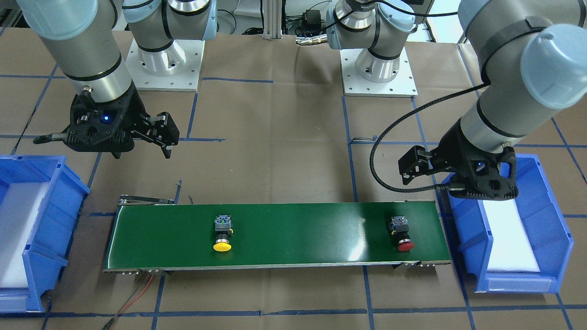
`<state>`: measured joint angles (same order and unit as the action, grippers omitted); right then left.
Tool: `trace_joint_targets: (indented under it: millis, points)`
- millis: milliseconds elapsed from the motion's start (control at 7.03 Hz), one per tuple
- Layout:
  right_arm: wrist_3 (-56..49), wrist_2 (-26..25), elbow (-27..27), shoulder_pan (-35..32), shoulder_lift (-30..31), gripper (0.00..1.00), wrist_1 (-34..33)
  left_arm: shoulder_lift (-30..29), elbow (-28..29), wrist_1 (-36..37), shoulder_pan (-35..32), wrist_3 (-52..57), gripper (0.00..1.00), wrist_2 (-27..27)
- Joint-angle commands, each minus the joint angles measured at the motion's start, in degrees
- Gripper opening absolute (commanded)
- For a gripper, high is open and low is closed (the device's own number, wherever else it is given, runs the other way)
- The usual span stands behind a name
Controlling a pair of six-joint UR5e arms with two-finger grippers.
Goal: Transport two buttons from left to right
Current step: 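Release the red button onto the belt and raise the left gripper, then lower the right gripper onto the yellow button at the belt's far end and grasp it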
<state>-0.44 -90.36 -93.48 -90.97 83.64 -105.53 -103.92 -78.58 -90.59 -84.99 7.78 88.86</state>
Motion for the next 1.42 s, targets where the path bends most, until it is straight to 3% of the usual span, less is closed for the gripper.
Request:
trace_joint_targets:
  millis: [0, 427, 1281]
  points:
    - [-0.35, 0.36, 0.05, 0.09, -6.61, 1.0, -10.0, 3.28, -2.26, -3.36, -1.76, -3.46, 1.0, -0.18]
    - [0.61, 0.54, 1.01, -0.08, -12.79, 1.0, -16.1, 8.99, -10.17, -2.14, -1.76, -3.74, 1.0, 0.0]
    - [0.96, 6.58, 0.92, -0.17, -16.49, 1.0, -15.41, 9.01, -9.58, -1.08, -1.76, -4.09, 1.0, 0.35]
